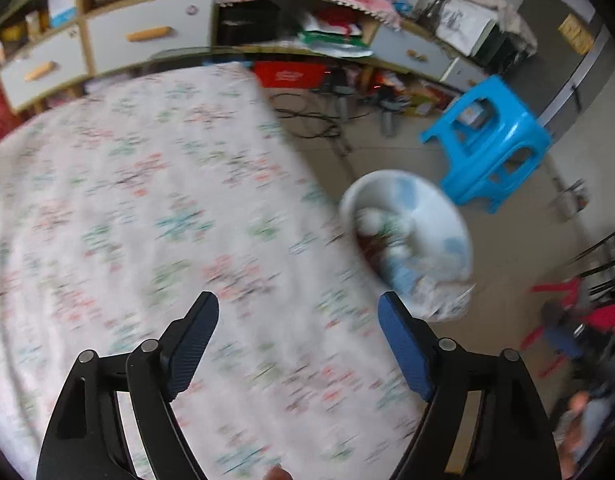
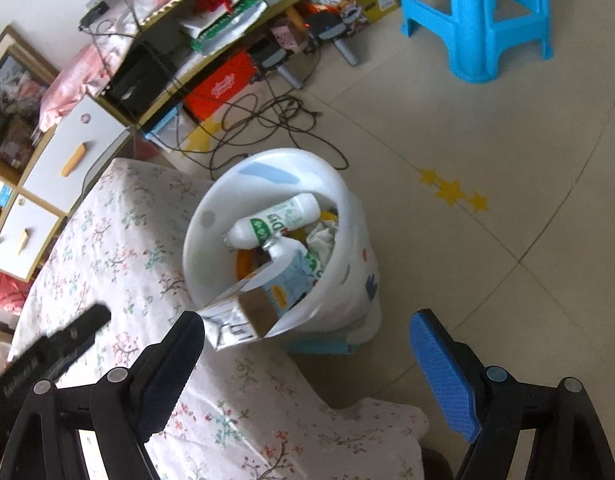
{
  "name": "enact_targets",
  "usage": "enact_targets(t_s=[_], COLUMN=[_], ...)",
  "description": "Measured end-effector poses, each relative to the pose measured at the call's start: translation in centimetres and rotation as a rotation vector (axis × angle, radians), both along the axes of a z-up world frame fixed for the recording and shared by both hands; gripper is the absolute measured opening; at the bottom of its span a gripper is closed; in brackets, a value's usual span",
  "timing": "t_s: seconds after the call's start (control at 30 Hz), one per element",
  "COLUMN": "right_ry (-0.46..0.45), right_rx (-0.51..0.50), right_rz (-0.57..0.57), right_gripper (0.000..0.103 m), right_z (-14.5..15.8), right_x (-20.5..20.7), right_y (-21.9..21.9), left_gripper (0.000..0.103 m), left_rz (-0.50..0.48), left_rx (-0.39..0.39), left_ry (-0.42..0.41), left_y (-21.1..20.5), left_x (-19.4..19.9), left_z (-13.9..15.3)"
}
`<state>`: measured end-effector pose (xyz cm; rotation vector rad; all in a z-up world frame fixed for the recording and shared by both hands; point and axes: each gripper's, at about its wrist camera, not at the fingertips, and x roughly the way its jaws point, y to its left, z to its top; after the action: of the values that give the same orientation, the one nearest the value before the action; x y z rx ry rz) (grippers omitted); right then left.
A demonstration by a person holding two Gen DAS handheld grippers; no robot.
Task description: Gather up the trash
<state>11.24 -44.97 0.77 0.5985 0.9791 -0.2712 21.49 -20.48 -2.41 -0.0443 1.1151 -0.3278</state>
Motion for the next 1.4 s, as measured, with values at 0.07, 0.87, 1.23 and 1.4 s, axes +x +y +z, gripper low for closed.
enact_targets(t_s=[0.07,0.87,1.23,1.4], right_ry=[-0.001,-0.11,-0.063,-0.059], right_rx=[-0.026,-0.425,-0.405,-0.405], right_rz=[0.018,0.291,0.308,0.317], right_gripper=[0.088,0.102,0.102,0.102], right_z=[0.4,2.7,0.1,-0.2], right_x=[0.0,-6.3,-5.7,-5.7], right_y=[1.0,17.1,18.2,18.8], left_gripper=[0.087,0.103,0.103,0.103], left_rz=[0.007,0.122,0.133,0.141], left_rx=[0.04,0.121,0.119,0.106], left_ry=[-0.023,-0.248,-0.21,-0.213], left_y=[1.4,11.5,13.3,13.5], left_x=[-1.2,-15.3,-15.8,-15.8], left_z=[0.2,3.2,2.0,2.2])
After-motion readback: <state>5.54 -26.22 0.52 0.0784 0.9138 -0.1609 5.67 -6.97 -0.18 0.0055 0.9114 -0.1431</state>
